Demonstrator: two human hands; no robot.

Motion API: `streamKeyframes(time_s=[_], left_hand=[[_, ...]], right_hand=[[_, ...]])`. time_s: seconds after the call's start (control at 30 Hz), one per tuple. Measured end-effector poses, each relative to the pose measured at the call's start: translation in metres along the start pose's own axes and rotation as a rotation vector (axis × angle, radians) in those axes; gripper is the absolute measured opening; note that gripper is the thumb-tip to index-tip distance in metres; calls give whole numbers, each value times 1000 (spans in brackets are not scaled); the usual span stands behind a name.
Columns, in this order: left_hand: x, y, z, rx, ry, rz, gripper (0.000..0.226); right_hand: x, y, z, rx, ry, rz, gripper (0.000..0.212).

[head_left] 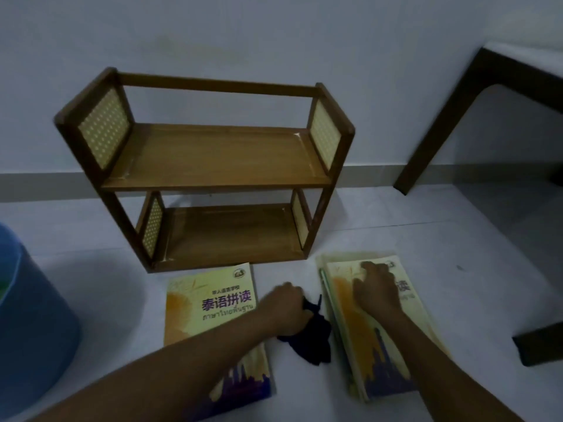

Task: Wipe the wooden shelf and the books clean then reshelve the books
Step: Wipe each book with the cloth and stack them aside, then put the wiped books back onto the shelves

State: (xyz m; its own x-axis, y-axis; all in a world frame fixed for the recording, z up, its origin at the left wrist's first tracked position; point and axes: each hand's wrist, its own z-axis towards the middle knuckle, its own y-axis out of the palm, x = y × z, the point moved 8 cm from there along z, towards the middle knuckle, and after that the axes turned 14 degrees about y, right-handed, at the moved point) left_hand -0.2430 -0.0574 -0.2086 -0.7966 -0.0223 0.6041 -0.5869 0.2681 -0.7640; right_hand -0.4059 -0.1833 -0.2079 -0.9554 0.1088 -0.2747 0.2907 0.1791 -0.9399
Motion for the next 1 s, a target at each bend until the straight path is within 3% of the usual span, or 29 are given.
streamKeyframes(time_s=[0.1, 0.2, 0.47, 0.7, 0.83, 0.9, 1.0], left_hand=[[34, 51, 45, -109, -133, -121, 28], [26, 75, 58, -16, -425, -158, 47], [36, 86, 68, 64, -564, -201, 37], [48, 82, 63, 276, -567, -347, 26], [68, 77, 68, 504, -430, -896, 30], [72, 71, 69, 494, -376, -995, 27], [84, 60, 72, 413, -208, -1204, 32]], right_hand=[[63, -18, 24, 47, 230, -26, 46], [115, -4, 35, -21, 375, 31, 55], [153, 23, 58, -189, 393, 269, 65], [162, 27, 60, -148, 418, 360, 66], [158, 13, 51, -169, 386, 418, 58], [155, 0, 45, -204, 345, 468, 47], [144, -29, 35, -325, 255, 640, 59]])
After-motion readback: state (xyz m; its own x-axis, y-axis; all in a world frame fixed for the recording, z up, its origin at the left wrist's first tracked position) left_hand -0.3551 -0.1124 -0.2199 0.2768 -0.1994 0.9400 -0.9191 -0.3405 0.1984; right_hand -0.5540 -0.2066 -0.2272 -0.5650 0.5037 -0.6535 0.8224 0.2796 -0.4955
